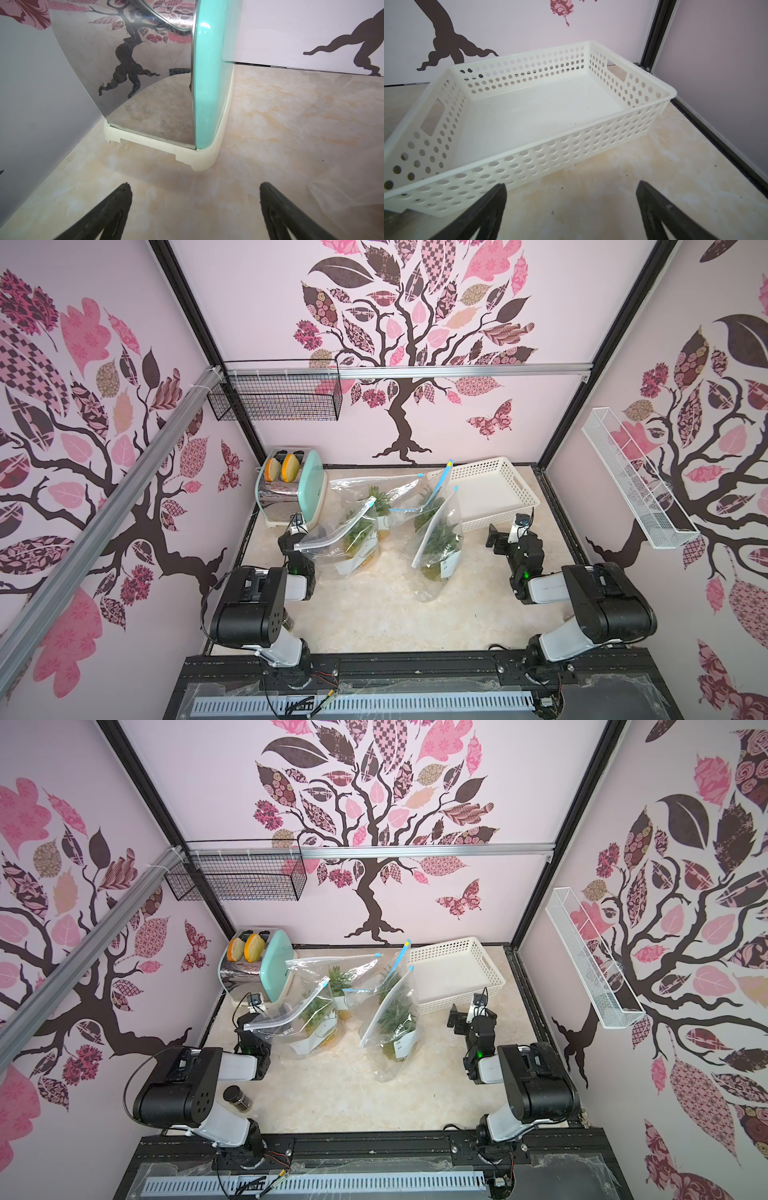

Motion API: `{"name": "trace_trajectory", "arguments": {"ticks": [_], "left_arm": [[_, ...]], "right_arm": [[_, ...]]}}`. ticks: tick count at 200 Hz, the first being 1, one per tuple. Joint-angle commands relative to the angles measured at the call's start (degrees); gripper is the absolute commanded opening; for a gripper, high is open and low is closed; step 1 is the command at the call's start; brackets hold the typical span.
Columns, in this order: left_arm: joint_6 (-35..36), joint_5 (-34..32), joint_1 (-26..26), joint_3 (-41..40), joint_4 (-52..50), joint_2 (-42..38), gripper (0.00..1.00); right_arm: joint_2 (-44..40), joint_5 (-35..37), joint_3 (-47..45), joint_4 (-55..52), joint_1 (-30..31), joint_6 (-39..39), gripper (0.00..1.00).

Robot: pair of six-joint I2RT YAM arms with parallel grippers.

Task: Open the zip-top bag and take out the pineapple
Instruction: Pick up the zipper food storage bag at the center of the board.

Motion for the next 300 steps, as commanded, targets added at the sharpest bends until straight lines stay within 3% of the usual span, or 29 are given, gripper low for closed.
{"name": "trace_trajectory", "arguments": {"ticks": [1, 23, 41, 57, 71, 82, 133, 172, 211, 248, 264, 289, 300], "left_arm": [[0.10, -1.33, -0.30, 1.92, -3.23, -3.75, 0.98], [-4.37, -6.48, -0.98, 10.13, -27.65, -12.48, 0.98], [-13.32, -12.99, -0.87, 16.79, -46.70, -17.53, 0.98], [-23.42, -17.76, -0.24, 21.89, -59.78, -20.18, 0.99], [-25.78, -8.69, 2.84, 24.03, -64.38, -22.43, 0.98], [-25.45, -1.08, 4.88, 24.09, -64.06, -24.55, 0.98], [-19.93, 3.29, 2.24, 31.45, -73.96, -35.20, 0.98], [-16.25, 11.43, -7.03, 40.82, -81.25, -33.92, 0.98], [-11.99, 5.58, -27.12, 48.08, -82.92, -27.60, 0.98], [-4.50, 5.01, -43.36, 60.45, -84.64, -17.23, 0.98], [-1.98, 5.62, -46.93, 67.34, -88.68, -11.13, 0.94], [-0.71, 7.59, -48.26, 75.03, -93.36, -3.99, 0.73], [-0.42, 8.82, -48.47, 76.73, -94.17, -2.21, 0.69]], "right_arm": [[-0.12, -0.08, 0.56, 0.72, -0.21, -0.25, 0.99], [-2.07, 0.58, 0.63, 0.88, -0.21, -0.42, 1.00], [-7.22, 5.84, 7.52, -17.59, -0.21, 2.27, 0.99], [-9.10, 12.61, 15.28, -34.44, -0.27, 9.19, 1.00], [-9.63, 15.78, 19.37, -43.81, -0.30, 15.03, 0.99], [-9.98, 14.03, 21.74, -50.36, -0.94, 19.16, 0.99], [-9.29, 0.96, 31.22, -65.79, -1.52, 21.04, 1.00], [-10.90, -2.09, 35.19, -72.60, -1.43, 19.99, 0.99], [-16.22, -1.47, 32.93, -73.51, -1.45, 18.10, 0.99], [-16.88, -2.68, 34.26, -75.28, -1.40, 17.38, 0.99], [-16.49, -3.39, 34.24, -75.35, -1.29, 17.38, 0.99], [-16.05, -4.45, 34.18, -75.26, -1.16, 17.29, 0.99], [-15.98, -4.61, 34.25, -75.30, -1.17, 17.21, 1.00]]}}
